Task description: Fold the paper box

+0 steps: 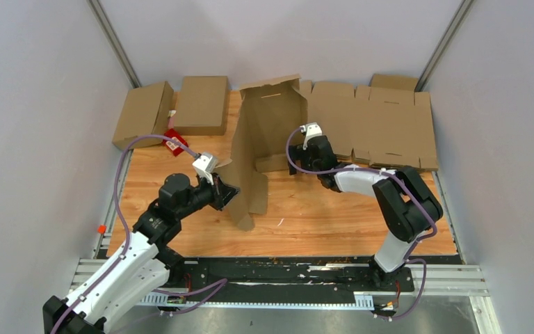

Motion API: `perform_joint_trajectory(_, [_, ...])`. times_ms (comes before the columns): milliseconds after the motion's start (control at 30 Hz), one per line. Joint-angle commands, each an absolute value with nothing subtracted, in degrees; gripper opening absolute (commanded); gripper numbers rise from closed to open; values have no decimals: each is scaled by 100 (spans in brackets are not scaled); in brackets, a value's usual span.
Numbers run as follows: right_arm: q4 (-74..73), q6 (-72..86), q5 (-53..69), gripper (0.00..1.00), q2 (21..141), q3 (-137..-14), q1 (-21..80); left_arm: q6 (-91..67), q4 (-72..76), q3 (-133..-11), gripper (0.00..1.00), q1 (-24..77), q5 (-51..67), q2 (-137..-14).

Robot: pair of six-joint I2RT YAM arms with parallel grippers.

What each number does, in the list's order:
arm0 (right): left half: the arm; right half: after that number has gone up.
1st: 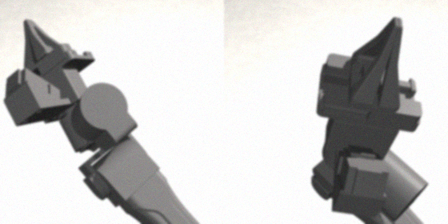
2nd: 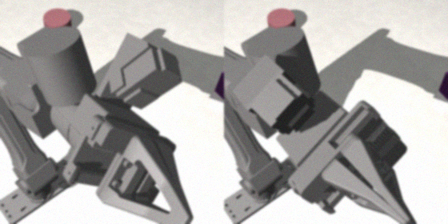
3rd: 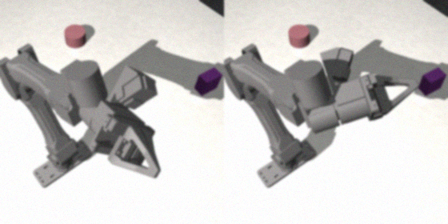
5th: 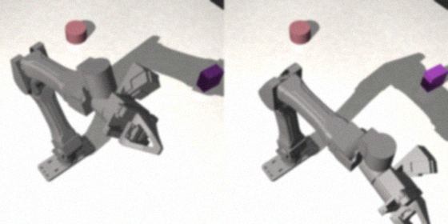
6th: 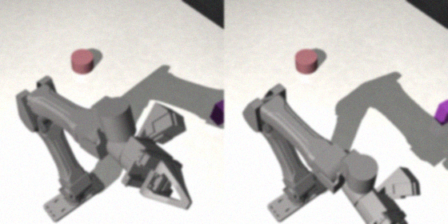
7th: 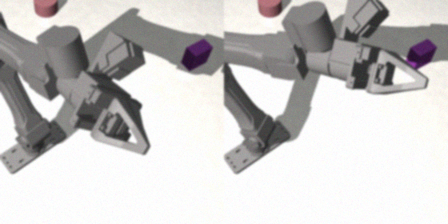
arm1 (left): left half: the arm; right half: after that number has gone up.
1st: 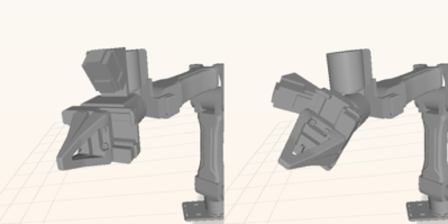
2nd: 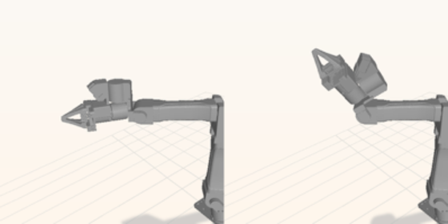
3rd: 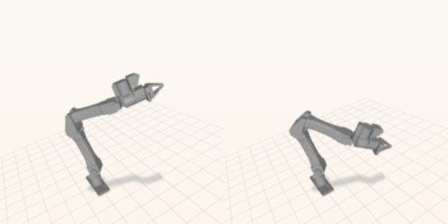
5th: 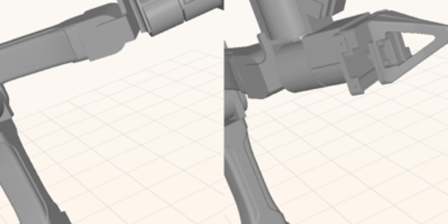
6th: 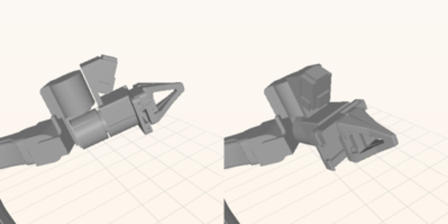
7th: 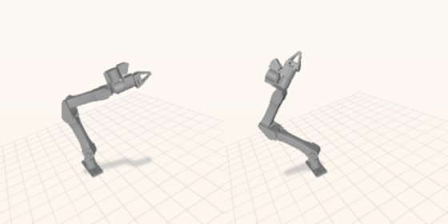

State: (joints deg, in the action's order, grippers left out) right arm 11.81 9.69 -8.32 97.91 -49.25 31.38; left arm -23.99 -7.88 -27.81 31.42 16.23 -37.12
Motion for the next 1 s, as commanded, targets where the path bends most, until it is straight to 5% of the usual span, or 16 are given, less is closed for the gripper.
perform_joint_trajectory(0, [1759,191,-329,100,9943,-5166,3095,-2347,-1038,-2969,11,3146,1800,-3811])
perform_joint_trajectory(500, [1930,-62,609,100,10184,-5496,3086,-2320,-998,-3070,11,3146,2153,-4040])
perform_joint_trajectory(967, [940,814,-1662,89,10929,-6170,3742,-2368,-939,-3022,11,3223,2153,-4140])
